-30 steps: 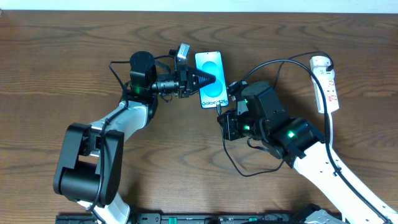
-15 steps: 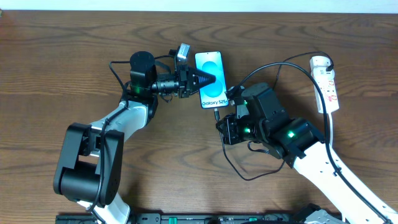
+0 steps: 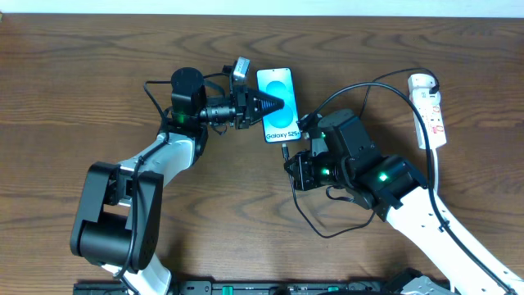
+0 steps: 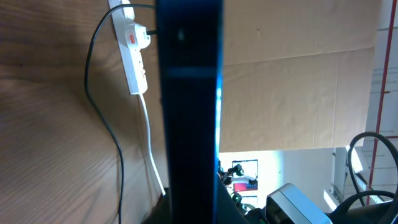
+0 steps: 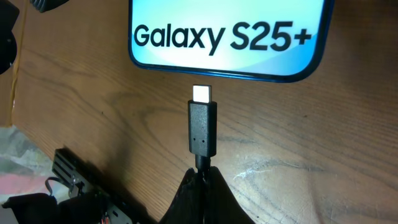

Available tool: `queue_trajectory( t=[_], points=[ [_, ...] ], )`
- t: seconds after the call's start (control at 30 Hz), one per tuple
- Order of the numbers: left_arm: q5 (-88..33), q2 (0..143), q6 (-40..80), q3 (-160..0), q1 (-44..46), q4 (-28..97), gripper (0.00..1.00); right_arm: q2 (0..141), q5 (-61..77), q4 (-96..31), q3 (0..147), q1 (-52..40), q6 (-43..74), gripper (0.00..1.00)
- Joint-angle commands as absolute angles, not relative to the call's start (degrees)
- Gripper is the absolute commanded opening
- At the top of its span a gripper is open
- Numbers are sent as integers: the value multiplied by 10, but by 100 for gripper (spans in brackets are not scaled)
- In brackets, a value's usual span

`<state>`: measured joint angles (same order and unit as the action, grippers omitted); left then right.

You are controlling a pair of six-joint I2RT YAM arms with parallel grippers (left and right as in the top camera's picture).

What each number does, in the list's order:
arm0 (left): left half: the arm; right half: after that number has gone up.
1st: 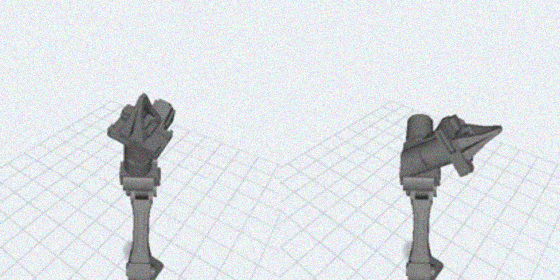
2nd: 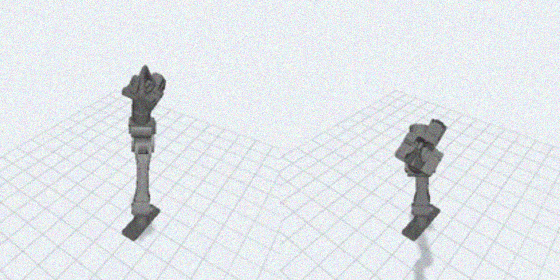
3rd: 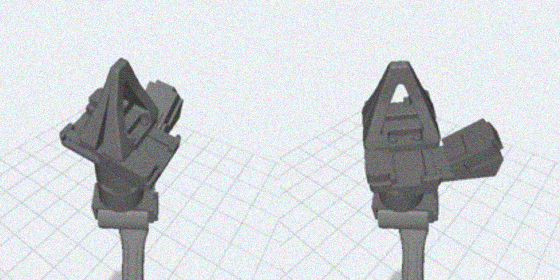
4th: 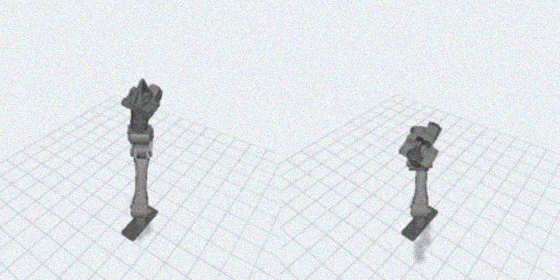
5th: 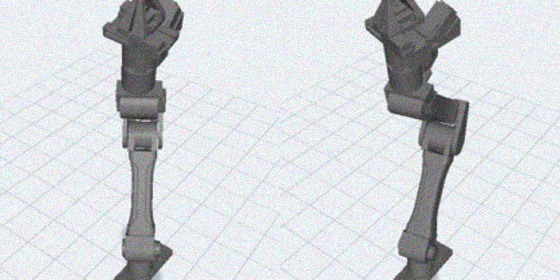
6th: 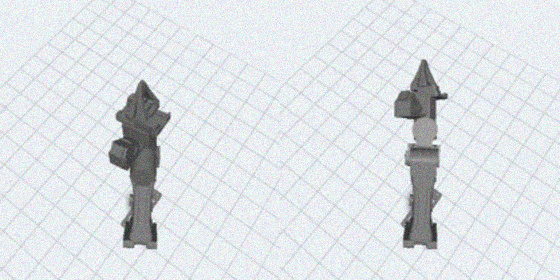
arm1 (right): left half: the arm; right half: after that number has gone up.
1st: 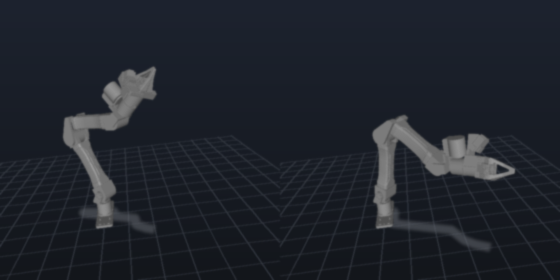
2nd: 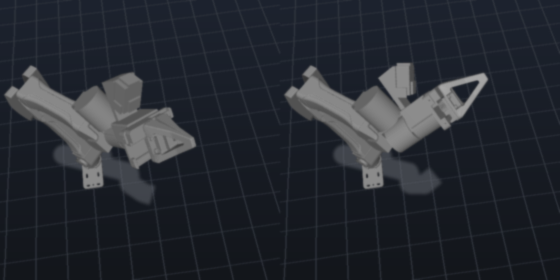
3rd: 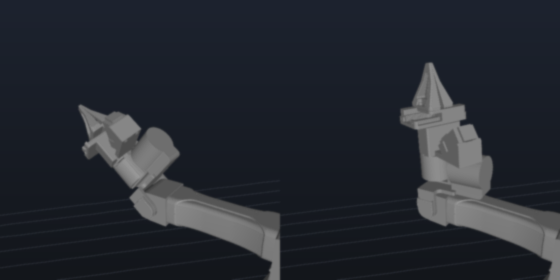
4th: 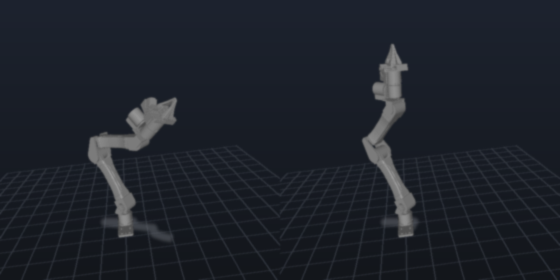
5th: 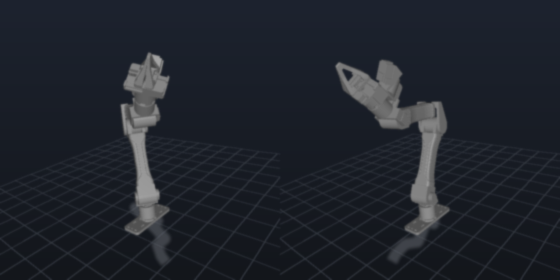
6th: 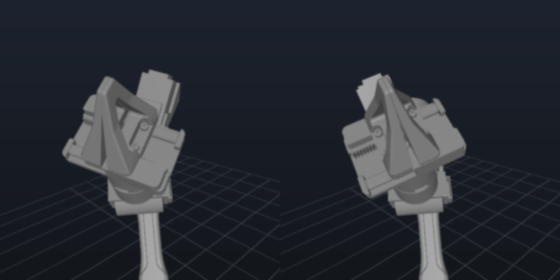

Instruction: Plug charger to phone and switch on socket

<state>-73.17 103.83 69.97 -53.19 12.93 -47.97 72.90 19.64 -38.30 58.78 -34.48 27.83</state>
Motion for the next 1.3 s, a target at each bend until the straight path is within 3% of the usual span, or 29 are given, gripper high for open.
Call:
queue_trajectory(
  t=[0.0, 1.27],
  points=[
    [-740, 1030, 708, -543, 130, -485, 7, 724, 201, -383, 590, -346, 283, 1],
    [-744, 1030, 714, -543, 130, -485, 7, 724, 201, -375, 590, -346, 302, 1]
  ],
)
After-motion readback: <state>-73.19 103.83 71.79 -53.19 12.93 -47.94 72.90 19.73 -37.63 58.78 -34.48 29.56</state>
